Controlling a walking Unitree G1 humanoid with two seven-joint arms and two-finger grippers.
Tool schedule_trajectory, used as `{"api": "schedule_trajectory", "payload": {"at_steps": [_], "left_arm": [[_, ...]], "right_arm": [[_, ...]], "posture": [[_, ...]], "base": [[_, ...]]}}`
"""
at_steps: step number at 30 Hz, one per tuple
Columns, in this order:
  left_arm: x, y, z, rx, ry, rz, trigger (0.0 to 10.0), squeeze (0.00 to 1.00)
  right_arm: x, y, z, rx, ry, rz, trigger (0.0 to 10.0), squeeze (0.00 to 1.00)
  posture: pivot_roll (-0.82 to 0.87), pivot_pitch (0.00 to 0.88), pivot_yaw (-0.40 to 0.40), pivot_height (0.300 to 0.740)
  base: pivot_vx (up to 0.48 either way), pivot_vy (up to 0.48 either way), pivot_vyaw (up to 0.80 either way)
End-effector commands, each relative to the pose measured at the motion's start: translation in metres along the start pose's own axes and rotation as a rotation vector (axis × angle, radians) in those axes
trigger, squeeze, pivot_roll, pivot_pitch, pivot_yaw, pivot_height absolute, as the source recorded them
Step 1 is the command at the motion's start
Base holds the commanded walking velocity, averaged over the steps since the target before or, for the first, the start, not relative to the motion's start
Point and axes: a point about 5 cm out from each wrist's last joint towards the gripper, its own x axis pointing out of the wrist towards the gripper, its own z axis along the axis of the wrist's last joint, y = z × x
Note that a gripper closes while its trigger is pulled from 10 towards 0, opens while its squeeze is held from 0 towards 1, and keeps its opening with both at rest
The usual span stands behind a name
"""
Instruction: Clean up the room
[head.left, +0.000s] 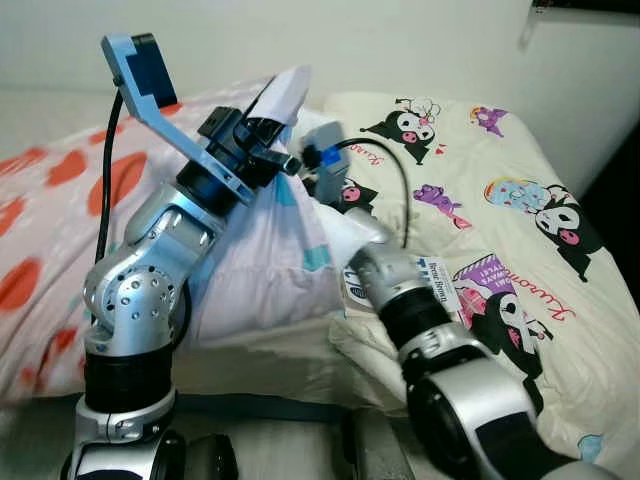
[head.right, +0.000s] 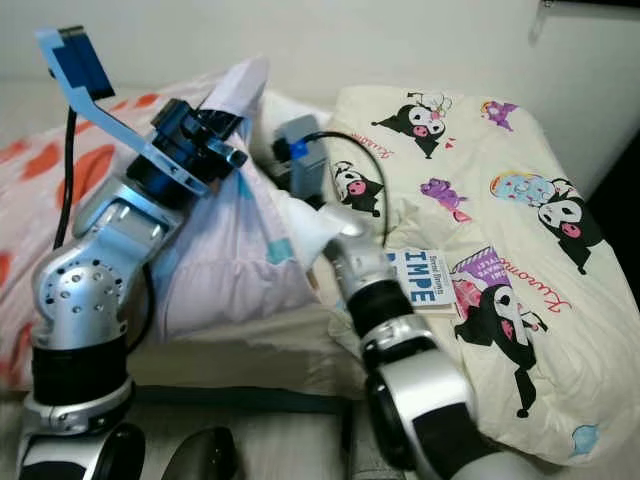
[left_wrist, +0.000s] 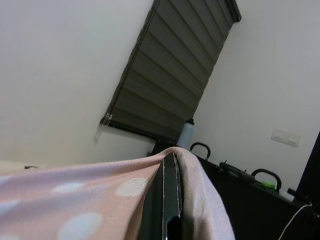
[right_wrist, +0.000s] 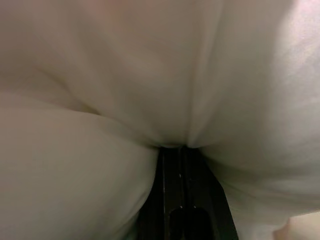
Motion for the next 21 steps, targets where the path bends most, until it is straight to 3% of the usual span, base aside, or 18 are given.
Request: {"api": "schedule_trajectory", "payload": {"at_steps": [1,2,6,8,9,11,12,14,19,21], "left_arm": [[0.01,-0.028,-0.002,0.012,0.015,-0.177,0.0,0.0],[0.01,-0.028,-0.002,0.012,0.015,-0.177,0.0,0.0],[0.009,-0.027,-0.006,0.031,0.039,-0.172,0.0,0.0],[0.009,-0.027,-0.006,0.031,0.039,-0.172,0.0,0.0],[0.009,-0.026,-0.007,0.031,0.039,-0.173,0.0,0.0],[0.009,-0.026,-0.007,0.031,0.039,-0.173,0.0,0.0],[0.009,-0.025,-0.008,0.031,0.038,-0.172,0.0,0.0],[0.009,-0.025,-0.008,0.034,0.039,-0.17,0.0,0.0],[0.008,-0.022,-0.009,0.034,0.04,-0.165,0.0,0.0],[0.006,-0.02,-0.009,0.03,0.037,-0.162,0.0,0.0]], "right_arm": [[0.011,0.027,-0.011,0.123,0.005,0.148,0.0,0.0],[0.011,0.027,-0.011,0.123,0.005,0.148,0.0,0.0],[0.002,0.072,-0.004,0.398,-0.112,0.561,0.0,0.0],[0.002,0.072,-0.004,0.398,-0.112,0.561,0.0,0.0],[-0.004,0.08,-0.002,0.44,-0.134,0.655,0.0,0.0],[-0.004,0.08,-0.002,0.44,-0.134,0.655,0.0,0.0],[-0.02,0.093,0.001,0.499,-0.158,0.835,0.0,0.0],[-0.025,0.096,0.002,0.512,-0.159,0.882,0.0,0.0],[-0.022,0.091,-0.005,0.478,-0.138,0.809,0.0,0.0],[-0.009,0.071,-0.017,0.393,-0.087,0.574,0.0,0.0]], "posture": [[-0.01,0.11,-0.038,0.606],[-0.01,0.11,-0.038,0.606],[-0.02,0.117,-0.027,0.606],[-0.02,0.117,-0.027,0.606],[-0.02,0.117,-0.026,0.606],[-0.02,0.117,-0.026,0.606],[-0.02,0.119,-0.023,0.606],[-0.02,0.119,-0.023,0.606],[-0.02,0.121,-0.023,0.606],[-0.01,0.122,-0.022,0.606]], "base": [[0.0,0.0,0.0],[0.0,0.0,0.0],[0.0,0.0,0.0],[0.0,0.0,0.0],[0.0,0.0,0.0],[0.0,0.0,0.0],[0.0,0.0,0.0],[0.0,0.0,0.0],[0.0,0.0,0.0],[0.0,0.0,0.0]]}}
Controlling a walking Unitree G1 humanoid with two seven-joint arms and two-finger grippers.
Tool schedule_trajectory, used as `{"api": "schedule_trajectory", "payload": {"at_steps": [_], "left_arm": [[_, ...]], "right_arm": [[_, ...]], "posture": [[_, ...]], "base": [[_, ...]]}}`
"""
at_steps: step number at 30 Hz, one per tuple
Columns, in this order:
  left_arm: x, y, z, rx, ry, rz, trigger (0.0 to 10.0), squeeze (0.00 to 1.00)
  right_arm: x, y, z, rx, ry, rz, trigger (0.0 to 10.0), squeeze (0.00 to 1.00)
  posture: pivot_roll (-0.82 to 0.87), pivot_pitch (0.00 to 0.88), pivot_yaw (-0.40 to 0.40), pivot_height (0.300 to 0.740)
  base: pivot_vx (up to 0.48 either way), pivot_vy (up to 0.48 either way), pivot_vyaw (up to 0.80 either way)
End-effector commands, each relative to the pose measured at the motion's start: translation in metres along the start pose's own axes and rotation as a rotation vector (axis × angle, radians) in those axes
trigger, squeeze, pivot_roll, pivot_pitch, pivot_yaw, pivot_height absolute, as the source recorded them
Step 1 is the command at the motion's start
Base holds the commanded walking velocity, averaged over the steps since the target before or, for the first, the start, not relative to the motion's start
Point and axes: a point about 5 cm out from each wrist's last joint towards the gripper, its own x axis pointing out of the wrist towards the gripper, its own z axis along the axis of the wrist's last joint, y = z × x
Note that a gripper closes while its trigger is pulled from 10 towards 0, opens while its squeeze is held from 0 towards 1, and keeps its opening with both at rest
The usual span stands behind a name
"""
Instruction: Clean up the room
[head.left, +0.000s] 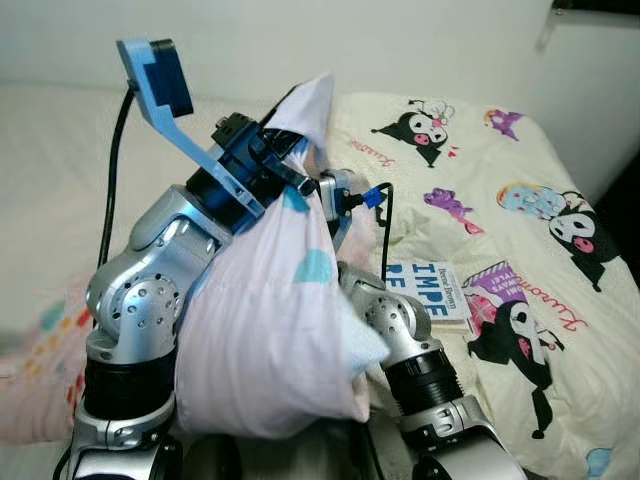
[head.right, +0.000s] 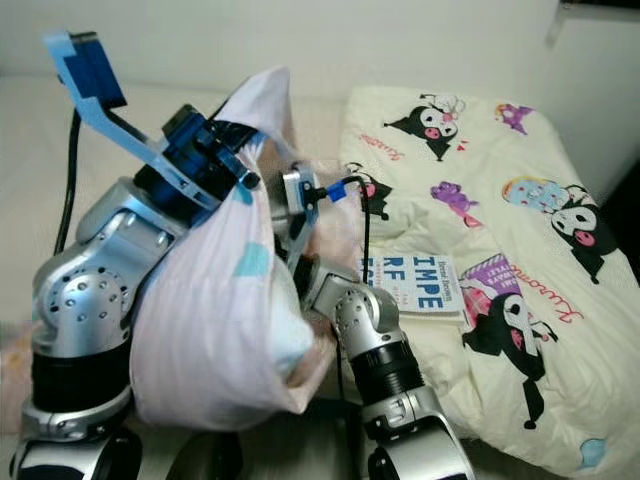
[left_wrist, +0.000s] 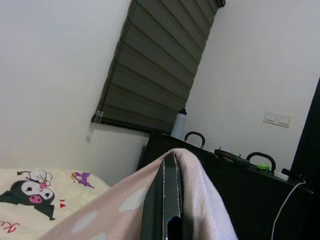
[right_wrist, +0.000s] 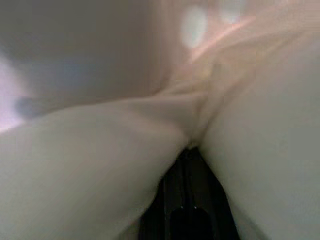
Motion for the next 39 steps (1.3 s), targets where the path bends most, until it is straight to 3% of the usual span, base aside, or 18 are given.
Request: {"api": "schedule_trajectory", "payload": {"at_steps": [1,2,5,8,10,13,15,17,21,22,25,26,31,32,34,36,37,39], "left_arm": [[0.005,-0.01,-0.003,-0.007,0.003,-0.075,0.0,0.0],[0.005,-0.01,-0.003,-0.007,0.003,-0.075,0.0,0.0],[0.005,-0.01,-0.003,-0.01,-0.004,-0.076,0.0,0.0],[0.005,-0.01,-0.001,-0.01,-0.02,-0.074,0.0,0.0],[0.005,-0.009,0.0,-0.01,-0.029,-0.069,0.0,0.0],[0.005,-0.009,0.001,-0.01,-0.033,-0.065,0.0,0.0],[0.005,-0.009,0.001,-0.01,-0.033,-0.065,0.0,0.0],[0.005,-0.008,0.002,-0.004,-0.034,-0.062,0.0,0.0],[0.005,-0.007,0.006,0.003,-0.042,-0.049,0.0,0.0],[0.004,-0.007,0.006,0.005,-0.042,-0.044,0.0,0.0],[0.004,-0.006,0.007,0.007,-0.043,-0.038,0.0,0.0],[0.004,-0.006,0.008,0.009,-0.044,-0.035,0.0,0.0],[0.004,-0.004,0.009,0.011,-0.047,-0.027,0.0,0.0],[0.003,-0.002,0.01,0.014,-0.049,-0.021,0.0,0.0],[0.003,-0.002,0.01,0.014,-0.049,-0.021,0.0,0.0],[0.005,0.006,0.008,0.012,-0.045,-0.005,0.0,0.0],[0.005,0.006,0.008,0.012,-0.045,-0.005,0.0,0.0],[0.006,0.013,0.004,0.008,-0.037,0.005,0.0,0.0]], "right_arm": [[0.029,-0.005,-0.013,-0.022,0.059,-0.068,0.0,0.0],[0.029,-0.005,-0.013,-0.022,0.059,-0.068,0.0,0.0],[0.02,-0.03,-0.015,-0.108,0.119,-0.329,0.0,0.0],[-0.017,-0.063,-0.011,-0.247,0.206,-0.751,0.0,0.0],[-0.029,-0.069,-0.014,-0.261,0.254,-0.837,0.0,0.0],[-0.02,-0.058,-0.038,-0.241,0.387,-0.668,0.0,0.0],[-0.02,-0.058,-0.038,-0.241,0.387,-0.668,0.0,0.0],[-0.013,-0.04,-0.047,-0.271,0.48,-0.431,0.0,0.0],[-0.024,-0.024,-0.02,-0.329,0.467,-0.329,0.0,0.0],[-0.03,-0.021,-0.006,-0.342,0.427,-0.338,3.3,0.0],[-0.042,-0.014,0.014,-0.366,0.372,-0.34,3.6,0.0],[-0.052,-0.008,0.021,-0.386,0.372,-0.337,10.0,0.0],[-0.067,0.004,0.025,-0.423,0.42,-0.324,10.0,0.0],[-0.09,0.013,0.026,-0.442,0.491,-0.367,10.0,0.0],[-0.09,0.013,0.026,-0.442,0.491,-0.367,10.0,0.0],[-0.126,0.043,0.036,-0.463,0.538,-0.43,10.0,0.0],[-0.126,0.043,0.036,-0.463,0.538,-0.43,10.0,0.0],[-0.136,0.069,0.052,-0.486,0.454,-0.451,10.0,0.0]], "posture": [[-0.01,0.122,-0.022,0.606],[-0.01,0.122,-0.022,0.606],[-0.01,0.122,-0.023,0.606],[-0.01,0.12,-0.027,0.606],[-0.01,0.117,-0.024,0.606],[-0.01,0.117,-0.024,0.606],[-0.01,0.117,-0.024,0.606],[-0.03,0.117,-0.02,0.606],[-0.04,0.116,-0.018,0.606],[-0.04,0.111,-0.017,0.606],[-0.04,0.111,-0.017,0.606],[-0.05,0.111,-0.016,0.606],[-0.06,0.109,-0.015,0.606],[-0.07,0.105,-0.01,0.606],[-0.07,0.105,-0.01,0.606],[-0.09,0.103,0.002,0.606],[-0.09,0.103,0.002,0.606],[-0.11,0.1,0.011,0.606]], "base": [[0.0,0.0,0.0],[0.0,0.0,0.0],[0.0,0.0,0.0],[0.0,0.0,0.0],[0.0,0.0,0.0],[0.0,0.0,0.0],[0.0,0.0,0.0],[0.0,0.0,0.0],[0.0,0.0,0.0],[0.0,0.0,0.0],[0.0,0.0,0.0],[0.0,0.0,0.0],[0.0,0.0,0.0],[0.0,0.0,0.0],[0.0,0.0,0.0],[0.0,0.0,0.0],[0.0,0.0,0.0],[0.0,0.0,0.0]]}}
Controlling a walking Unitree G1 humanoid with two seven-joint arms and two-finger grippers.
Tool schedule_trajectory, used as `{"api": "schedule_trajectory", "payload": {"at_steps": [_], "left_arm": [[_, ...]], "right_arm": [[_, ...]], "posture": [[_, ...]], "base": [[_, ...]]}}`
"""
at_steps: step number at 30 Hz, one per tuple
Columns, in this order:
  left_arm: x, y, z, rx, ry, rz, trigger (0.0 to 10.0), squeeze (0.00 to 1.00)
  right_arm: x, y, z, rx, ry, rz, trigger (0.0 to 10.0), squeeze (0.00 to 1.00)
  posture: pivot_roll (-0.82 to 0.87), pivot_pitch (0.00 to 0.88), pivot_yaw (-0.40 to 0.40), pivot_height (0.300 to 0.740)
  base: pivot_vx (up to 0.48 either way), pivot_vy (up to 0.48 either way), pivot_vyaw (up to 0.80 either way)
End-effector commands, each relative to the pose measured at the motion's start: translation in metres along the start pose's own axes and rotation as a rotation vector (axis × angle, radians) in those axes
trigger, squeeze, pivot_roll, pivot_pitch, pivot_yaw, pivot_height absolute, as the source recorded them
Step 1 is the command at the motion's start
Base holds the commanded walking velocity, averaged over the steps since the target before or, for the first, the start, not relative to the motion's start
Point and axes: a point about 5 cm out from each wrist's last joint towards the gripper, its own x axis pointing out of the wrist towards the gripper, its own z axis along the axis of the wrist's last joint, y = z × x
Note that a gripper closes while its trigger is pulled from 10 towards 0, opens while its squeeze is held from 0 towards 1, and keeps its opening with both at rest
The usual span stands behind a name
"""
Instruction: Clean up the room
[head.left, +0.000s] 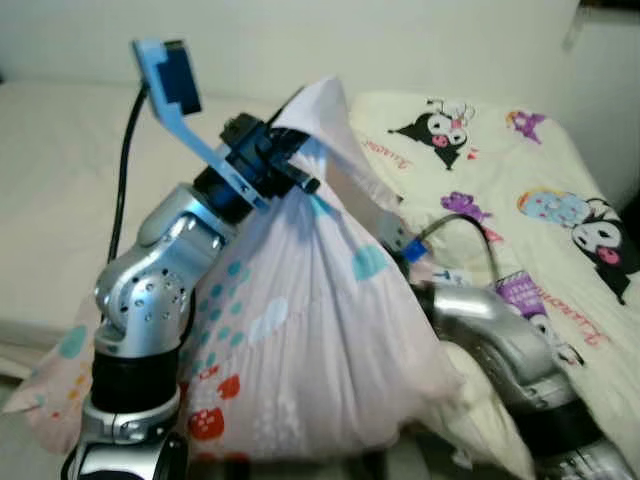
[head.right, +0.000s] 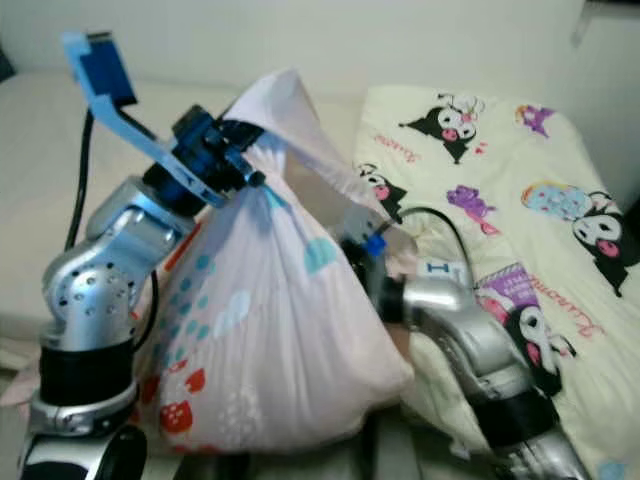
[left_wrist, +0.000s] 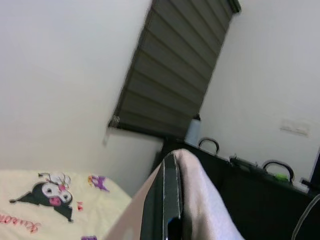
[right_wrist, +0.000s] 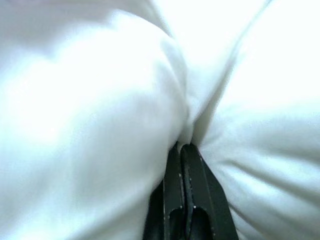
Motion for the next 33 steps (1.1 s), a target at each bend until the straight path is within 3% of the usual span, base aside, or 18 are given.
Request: {"api": "schedule_trajectory", "payload": {"at_steps": [1,4,5,6,7,8,11,13,16,21,22,24,25,26,29,32,33], "left_arm": [[0.002,0.002,0.001,0.018,-0.014,-0.006,0.0,0.0],[0.002,0.004,0.001,0.016,-0.015,-0.003,0.0,0.0],[0.002,0.005,0.001,0.017,-0.014,0.0,0.0,0.0],[0.002,0.005,0.001,0.018,-0.015,0.003,0.0,0.0],[0.001,0.007,0.001,0.018,-0.015,0.007,0.0,0.0],[0.0,0.008,0.0,0.019,-0.014,0.014,0.0,0.0],[0.0,0.01,-0.001,0.02,-0.013,0.018,0.0,0.0],[-0.001,0.012,-0.001,0.023,-0.013,0.027,0.0,0.0],[-0.002,0.017,-0.001,0.029,-0.016,0.042,0.0,0.0],[-0.002,0.018,-0.001,0.031,-0.018,0.048,0.0,0.0],[-0.003,0.02,-0.001,0.032,-0.021,0.055,0.0,0.0],[-0.003,0.025,0.0,0.032,-0.03,0.076,0.0,0.0],[-0.003,0.028,0.0,0.036,-0.036,0.09,0.0,0.0],[-0.003,0.028,0.0,0.036,-0.036,0.09,0.0,0.0],[-0.003,0.037,0.006,0.052,-0.064,0.138,0.0,0.0],[-0.003,0.039,0.007,0.058,-0.07,0.15,0.0,0.0],[-0.004,0.047,0.011,0.081,-0.094,0.209,0.0,0.0]], "right_arm": [[-0.02,0.007,0.027,-0.065,-0.089,-0.036,10.0,0.0],[-0.029,0.006,0.033,-0.077,-0.139,-0.088,10.0,0.0],[-0.034,-0.005,0.042,-0.089,-0.232,-0.178,10.0,0.07],[-0.04,-0.015,0.048,-0.082,-0.316,-0.259,10.0,0.07],[-0.046,-0.026,0.054,-0.059,-0.408,-0.34,10.0,1.0],[-0.056,-0.034,0.061,0.0,-0.55,-0.398,10.0,1.0],[-0.06,-0.034,0.06,0.047,-0.591,-0.399,10.0,1.0],[-0.057,-0.028,0.052,0.063,-0.528,-0.373,10.0,1.0],[-0.049,-0.023,0.028,0.078,-0.318,-0.39,10.0,1.0],[-0.05,-0.02,0.031,0.079,-0.342,-0.38,10.0,1.0],[-0.056,-0.017,0.047,0.073,-0.475,-0.361,10.0,1.0],[-0.083,-0.024,0.077,0.084,-0.771,-0.429,10.0,1.0],[-0.096,-0.034,0.079,0.107,-0.822,-0.537,10.0,1.0],[-0.096,-0.034,0.079,0.107,-0.822,-0.537,10.0,1.0],[-0.119,-0.052,0.053,0.199,-0.778,-0.844,10.0,1.0],[-0.121,-0.052,0.046,0.217,-0.758,-0.893,10.0,1.0],[-0.127,-0.051,0.03,0.248,-0.682,-1.034,10.0,1.0]], "posture": [[-0.11,0.102,0.014,0.606],[-0.11,0.101,0.014,0.606],[-0.12,0.102,0.017,0.606],[-0.12,0.102,0.017,0.606],[-0.12,0.1,0.016,0.606],[-0.12,0.098,0.018,0.606],[-0.12,0.1,0.016,0.606],[-0.12,0.098,0.018,0.606],[-0.12,0.098,0.017,0.606],[-0.12,0.099,0.018,0.606],[-0.13,0.1,0.017,0.606],[-0.13,0.099,0.019,0.606],[-0.14,0.1,0.019,0.606],[-0.14,0.1,0.019,0.606],[-0.15,0.105,0.019,0.606],[-0.15,0.105,0.019,0.606],[-0.16,0.109,0.022,0.606]], "base": [[0.0,0.0,0.0],[0.0,0.0,0.0],[0.0,0.0,0.0],[0.0,0.0,0.0],[0.0,0.0,0.0],[0.0,0.0,0.0],[0.0,0.0,0.0],[0.0,0.0,0.0],[0.0,0.0,0.0],[0.0,0.0,0.0],[0.0,0.0,0.0],[0.0,0.0,0.0],[0.0,0.0,0.0],[0.0,0.0,0.0],[0.0,0.0,0.0],[0.0,0.0,0.0],[0.0,0.0,0.0]]}}
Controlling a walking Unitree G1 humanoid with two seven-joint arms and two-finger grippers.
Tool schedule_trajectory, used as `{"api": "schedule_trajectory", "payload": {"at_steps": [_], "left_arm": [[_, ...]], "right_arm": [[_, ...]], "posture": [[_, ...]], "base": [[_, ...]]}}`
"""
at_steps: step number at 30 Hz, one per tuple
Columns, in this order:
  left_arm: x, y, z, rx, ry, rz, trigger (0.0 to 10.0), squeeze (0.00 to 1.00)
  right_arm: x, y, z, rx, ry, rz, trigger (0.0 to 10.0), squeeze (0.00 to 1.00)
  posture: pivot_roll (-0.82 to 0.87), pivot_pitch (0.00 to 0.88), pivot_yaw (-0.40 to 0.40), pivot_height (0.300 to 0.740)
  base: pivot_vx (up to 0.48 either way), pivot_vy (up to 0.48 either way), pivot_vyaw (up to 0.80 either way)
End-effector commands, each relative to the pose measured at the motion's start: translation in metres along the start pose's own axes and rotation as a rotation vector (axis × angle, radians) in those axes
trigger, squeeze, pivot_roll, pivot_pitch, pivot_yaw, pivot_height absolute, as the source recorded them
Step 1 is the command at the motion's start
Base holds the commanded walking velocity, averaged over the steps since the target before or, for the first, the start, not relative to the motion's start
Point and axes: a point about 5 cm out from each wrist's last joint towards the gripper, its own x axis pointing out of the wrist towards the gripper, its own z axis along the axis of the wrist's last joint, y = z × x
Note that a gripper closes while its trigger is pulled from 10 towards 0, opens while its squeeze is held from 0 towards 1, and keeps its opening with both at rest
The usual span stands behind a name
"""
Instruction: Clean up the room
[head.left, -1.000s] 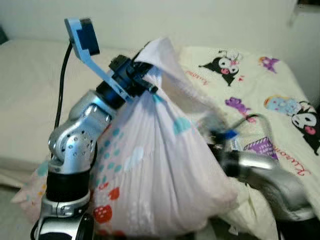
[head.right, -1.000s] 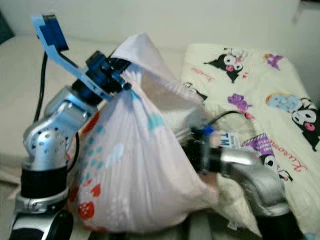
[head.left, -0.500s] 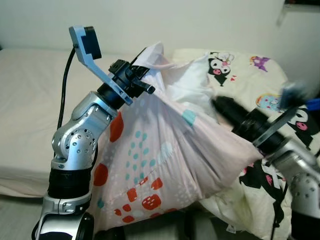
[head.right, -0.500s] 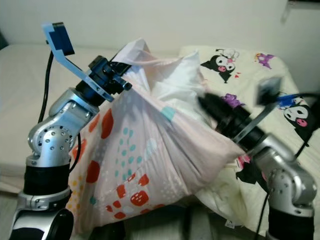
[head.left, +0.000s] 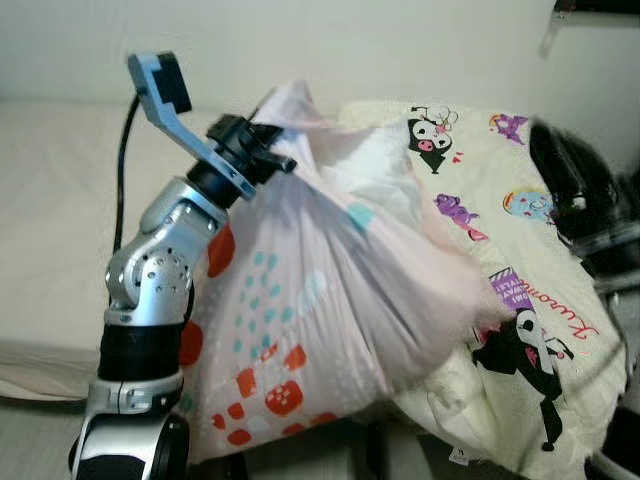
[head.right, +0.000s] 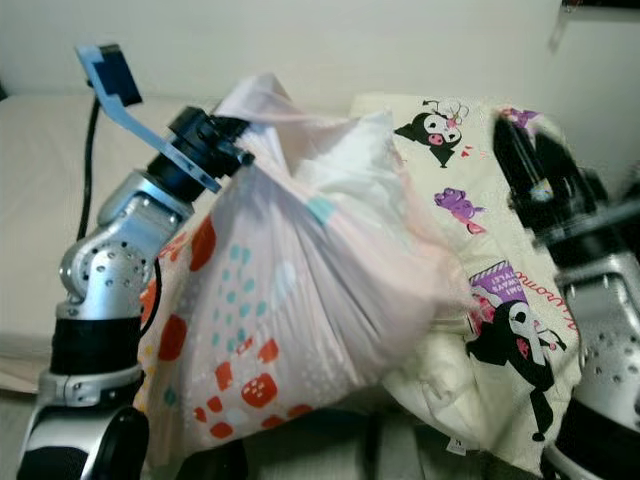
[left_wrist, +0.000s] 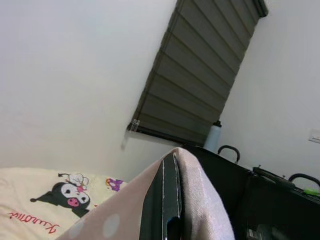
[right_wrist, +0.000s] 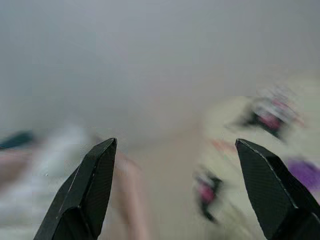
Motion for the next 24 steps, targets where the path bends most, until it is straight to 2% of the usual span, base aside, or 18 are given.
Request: {"api": "schedule_trajectory", "payload": {"at_steps": [1,3,4,5,6,7,8,11,12,14,15,16,19,21,23,24], "left_arm": [[0.002,0.006,0.012,0.044,-0.051,0.042,0.0,0.0],[0.003,0.016,0.016,0.073,-0.081,0.123,0.0,0.0],[0.004,0.021,0.019,0.086,-0.099,0.168,0.0,0.0],[0.004,0.021,0.019,0.086,-0.099,0.168,0.0,0.0],[0.006,0.026,0.021,0.103,-0.118,0.217,0.0,0.0],[0.011,0.029,0.022,0.114,-0.137,0.269,0.0,0.0],[0.011,0.029,0.022,0.114,-0.137,0.269,0.0,0.0],[0.02,0.026,0.018,0.106,-0.145,0.267,0.0,0.0],[0.02,0.026,0.018,0.106,-0.145,0.267,0.0,0.0],[0.027,0.021,0.014,0.09,-0.146,0.248,0.0,0.0],[0.027,0.021,0.014,0.09,-0.146,0.248,0.0,0.0],[0.03,0.018,0.011,0.08,-0.146,0.239,0.0,0.0],[0.04,0.008,0.006,0.049,-0.15,0.206,0.0,0.0],[0.042,0.007,0.005,0.042,-0.152,0.201,0.0,0.0],[0.046,0.002,0.001,0.035,-0.154,0.191,0.0,0.0],[0.048,0.0,-0.001,0.034,-0.157,0.192,0.0,0.0]], "right_arm": [[-0.006,-0.004,0.0,-0.054,0.017,-0.078,10.0,1.0],[-0.016,-0.008,-0.009,-0.105,0.082,-0.178,10.0,1.0],[-0.02,-0.005,-0.018,-0.105,0.134,-0.188,10.0,1.0],[-0.02,-0.005,-0.018,-0.105,0.134,-0.188,10.0,1.0],[-0.026,0.009,-0.038,-0.065,0.238,-0.113,10.0,1.0],[-0.04,0.042,-0.073,-0.024,0.428,0.081,10.0,1.0],[-0.04,0.042,-0.073,-0.024,0.428,0.081,10.0,1.0],[-0.056,0.073,-0.107,0.038,0.598,0.23,10.0,1.0],[-0.056,0.073,-0.107,0.038,0.598,0.23,10.0,1.0],[-0.058,0.089,-0.122,0.055,0.644,0.306,10.0,1.0],[-0.058,0.089,-0.122,0.055,0.644,0.306,10.0,1.0],[-0.057,0.096,-0.127,0.065,0.65,0.333,10.0,1.0],[-0.043,0.11,-0.132,0.098,0.597,0.39,10.0,1.0],[-0.039,0.113,-0.132,0.103,0.58,0.403,10.0,1.0],[-0.037,0.124,-0.132,0.095,0.595,0.488,10.0,1.0],[-0.043,0.133,-0.132,0.098,0.621,0.574,10.0,1.0]], "posture": [[-0.16,0.109,0.022,0.606],[-0.17,0.109,0.024,0.606],[-0.18,0.11,0.024,0.606],[-0.18,0.11,0.024,0.606],[-0.19,0.111,0.025,0.606],[-0.19,0.11,0.027,0.606],[-0.19,0.11,0.027,0.606],[-0.19,0.107,0.03,0.606],[-0.19,0.107,0.03,0.606],[-0.19,0.103,0.037,0.606],[-0.19,0.103,0.037,0.606],[-0.19,0.103,0.038,0.606],[-0.19,0.098,0.039,0.606],[-0.19,0.098,0.039,0.606],[-0.19,0.095,0.04,0.606],[-0.18,0.096,0.037,0.606]], "base": [[0.0,0.0,0.0],[0.0,0.0,0.0],[0.0,0.0,0.0],[0.0,0.0,0.0],[0.0,0.0,0.0],[0.0,0.0,0.0],[0.0,0.0,0.0],[0.0,0.0,0.0],[0.0,0.0,0.0],[0.0,0.0,0.0],[0.0,0.0,0.0],[0.0,0.0,0.0],[0.0,0.0,0.0],[0.0,0.0,0.0],[0.0,0.0,0.0],[0.0,0.0,0.0]]}}
